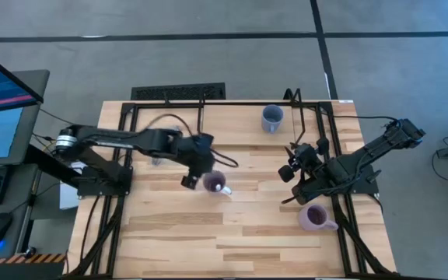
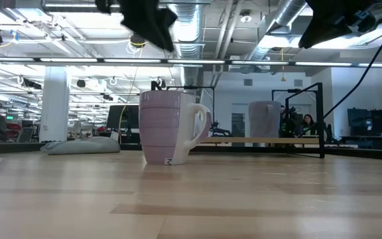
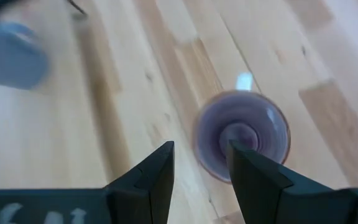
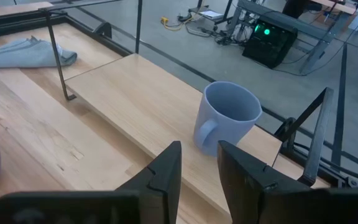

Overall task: Stack small to large cups/mugs on shelf
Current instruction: Put the left purple cup on the shelf

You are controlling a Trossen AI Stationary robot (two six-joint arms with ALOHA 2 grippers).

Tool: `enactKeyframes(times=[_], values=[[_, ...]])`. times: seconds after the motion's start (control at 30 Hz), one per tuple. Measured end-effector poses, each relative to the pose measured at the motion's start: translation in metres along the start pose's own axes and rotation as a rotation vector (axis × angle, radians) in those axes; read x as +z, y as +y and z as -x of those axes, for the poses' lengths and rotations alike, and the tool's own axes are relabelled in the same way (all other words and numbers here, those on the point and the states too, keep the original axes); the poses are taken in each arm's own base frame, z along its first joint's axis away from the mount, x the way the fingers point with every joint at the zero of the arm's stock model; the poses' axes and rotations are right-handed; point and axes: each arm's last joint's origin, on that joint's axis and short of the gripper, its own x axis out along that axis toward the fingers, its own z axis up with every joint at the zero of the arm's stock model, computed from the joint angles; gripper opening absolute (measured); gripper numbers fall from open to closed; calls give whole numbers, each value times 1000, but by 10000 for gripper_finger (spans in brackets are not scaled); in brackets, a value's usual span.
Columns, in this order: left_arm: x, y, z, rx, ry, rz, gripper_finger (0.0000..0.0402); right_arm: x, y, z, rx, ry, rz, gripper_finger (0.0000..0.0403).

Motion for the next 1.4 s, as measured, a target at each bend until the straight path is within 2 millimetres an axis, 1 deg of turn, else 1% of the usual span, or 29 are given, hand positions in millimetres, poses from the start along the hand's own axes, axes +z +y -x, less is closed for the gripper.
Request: enactKeyframes(times=[0.1,0.2,0.3,0.43,0.53,0.63,0.77,0.87,1.0,1.07,1.13,1.27,1.4], values=[[-1,4,34,36,-95,40,139,0,1,1,9,-3,-12,124],[-6,1,66,63,-226,59,139,1,3,1,19,-5,-33,124],[-21,-6,92,102,-338,84,139,1,4,1,24,-6,-41,124],[-51,-20,112,156,-466,133,139,2,6,1,32,-11,6,124],[-76,-33,113,190,-545,159,139,5,11,1,63,-27,44,124],[-100,-44,107,227,-593,187,139,10,20,1,107,-57,54,124],[-124,-55,98,258,-690,198,139,19,31,1,179,-80,32,124],[-137,-60,90,275,-743,203,139,22,38,0,215,-81,36,124],[-150,-67,76,273,-763,224,139,18,50,-9,221,-50,58,124],[-155,-69,70,265,-761,238,139,13,59,-16,241,-6,107,124],[-159,-71,63,255,-761,256,139,7,72,-23,265,21,159,124],[-164,-74,54,232,-747,277,139,-4,99,-35,274,6,244,124],[-168,-76,49,227,-728,274,139,-15,124,-46,294,-21,246,124]])
